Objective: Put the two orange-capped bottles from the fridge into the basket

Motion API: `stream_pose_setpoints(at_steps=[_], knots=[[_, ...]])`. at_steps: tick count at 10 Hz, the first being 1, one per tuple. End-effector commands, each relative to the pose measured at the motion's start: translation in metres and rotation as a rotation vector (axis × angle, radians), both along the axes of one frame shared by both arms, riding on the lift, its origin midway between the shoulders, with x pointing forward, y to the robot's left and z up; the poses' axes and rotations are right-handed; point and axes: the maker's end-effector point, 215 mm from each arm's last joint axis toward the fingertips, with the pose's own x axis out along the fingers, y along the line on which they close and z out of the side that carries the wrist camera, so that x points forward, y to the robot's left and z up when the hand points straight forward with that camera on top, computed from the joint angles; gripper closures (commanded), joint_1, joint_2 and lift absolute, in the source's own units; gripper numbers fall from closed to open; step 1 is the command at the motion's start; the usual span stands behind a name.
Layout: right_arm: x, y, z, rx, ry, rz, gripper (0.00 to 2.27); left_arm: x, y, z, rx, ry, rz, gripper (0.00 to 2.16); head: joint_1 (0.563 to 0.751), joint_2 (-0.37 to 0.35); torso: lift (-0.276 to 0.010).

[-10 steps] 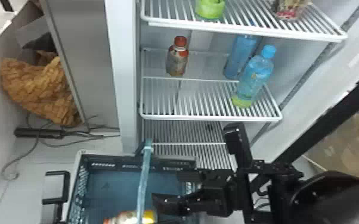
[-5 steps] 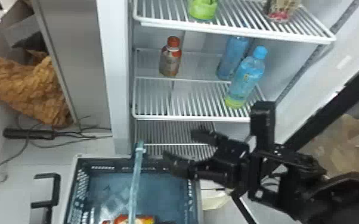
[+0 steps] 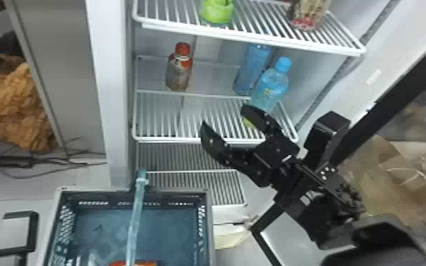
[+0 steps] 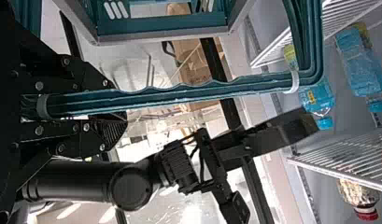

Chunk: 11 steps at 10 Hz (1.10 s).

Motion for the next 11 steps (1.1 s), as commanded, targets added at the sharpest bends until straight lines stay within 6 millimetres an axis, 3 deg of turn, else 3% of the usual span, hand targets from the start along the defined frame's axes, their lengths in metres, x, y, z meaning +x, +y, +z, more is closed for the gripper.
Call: stream_pose_setpoints(at_steps=[1, 4, 7, 9, 11], knots=[[0.016, -0.003, 0.004, 0.019, -0.069, -0.017, 0.12, 0.001, 0.000, 0.000, 0.002, -0.003, 0.002, 1.20, 0.695, -0.305, -0.235], [0.044, 0.013, -0.020, 0.068, -0.093, -0.005, 0.11, 0.002, 0.000, 0.000, -0.002, -0.007, 0.010, 1.20, 0.695, -0.294, -0.235], [0.074, 0.023, -0.022, 0.088, -0.137, -0.037, 0.11, 0.003, -0.001, -0.002, -0.006, -0.002, 0.011, 1.20, 0.695, -0.252, -0.235], [0.099, 0.020, -0.020, 0.086, -0.164, -0.070, 0.08, 0.003, -0.003, -0.001, -0.007, -0.003, 0.003, 1.20, 0.695, -0.240, -0.235], [0.129, 0.008, -0.031, 0.058, -0.160, -0.103, 0.08, 0.003, -0.004, -0.001, -0.013, -0.003, 0.003, 1.20, 0.695, -0.236, -0.235]])
